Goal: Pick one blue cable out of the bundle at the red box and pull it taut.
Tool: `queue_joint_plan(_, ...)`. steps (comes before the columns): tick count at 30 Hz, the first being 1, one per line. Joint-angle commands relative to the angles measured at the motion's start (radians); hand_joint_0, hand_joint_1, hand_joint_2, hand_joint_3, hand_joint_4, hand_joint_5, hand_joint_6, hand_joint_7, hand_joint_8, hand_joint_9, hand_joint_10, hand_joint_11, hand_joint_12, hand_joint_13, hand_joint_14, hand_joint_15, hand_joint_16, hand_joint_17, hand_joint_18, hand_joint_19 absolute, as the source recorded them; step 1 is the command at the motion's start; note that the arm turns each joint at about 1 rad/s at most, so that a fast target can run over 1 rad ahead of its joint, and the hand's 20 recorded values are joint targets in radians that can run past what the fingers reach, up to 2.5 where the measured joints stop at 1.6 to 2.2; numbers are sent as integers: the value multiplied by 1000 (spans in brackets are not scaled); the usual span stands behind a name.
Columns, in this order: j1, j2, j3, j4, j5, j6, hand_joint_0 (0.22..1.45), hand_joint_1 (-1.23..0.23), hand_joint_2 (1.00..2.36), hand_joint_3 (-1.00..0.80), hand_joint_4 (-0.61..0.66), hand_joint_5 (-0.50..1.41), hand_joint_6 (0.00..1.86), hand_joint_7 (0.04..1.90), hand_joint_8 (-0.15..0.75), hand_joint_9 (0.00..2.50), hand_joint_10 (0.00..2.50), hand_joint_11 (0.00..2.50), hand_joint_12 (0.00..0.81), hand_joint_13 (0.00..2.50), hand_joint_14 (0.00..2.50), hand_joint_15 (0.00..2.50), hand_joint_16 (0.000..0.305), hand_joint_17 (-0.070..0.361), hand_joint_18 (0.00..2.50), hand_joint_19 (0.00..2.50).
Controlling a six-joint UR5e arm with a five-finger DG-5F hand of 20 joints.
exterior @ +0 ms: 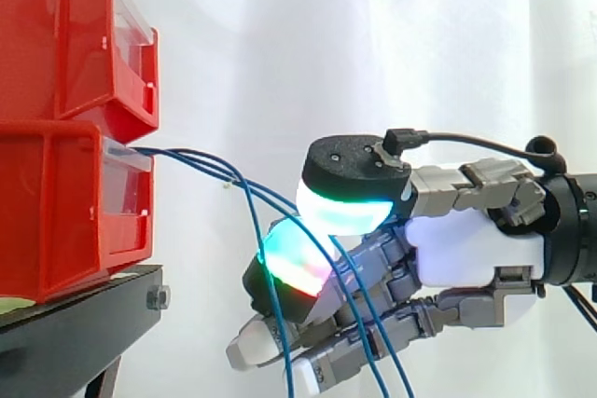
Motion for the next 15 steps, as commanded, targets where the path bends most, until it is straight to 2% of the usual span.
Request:
queue_joint_plan(1,-2,9,0,-14,1,-17,614,-842,1026,-45,98,-101,837,1181,274,648,4,188,355,267,0,0,55,125,394,132)
queue_joint_plan(6,0,22,0,-33,9,-35,613,-839,1026,-46,95,-102,840,1170,275,647,4,186,355,263,0,0,55,125,392,133)
queue_joint_plan(10,0,32,0,-48,38,-83,614,-838,1026,-48,92,-103,841,1167,276,644,4,192,356,262,0,0,55,125,389,126)
queue_joint_plan(15,0,42,0,-71,56,-103,617,-838,1025,-50,91,-105,844,1155,278,640,4,185,355,258,0,0,55,125,385,117)
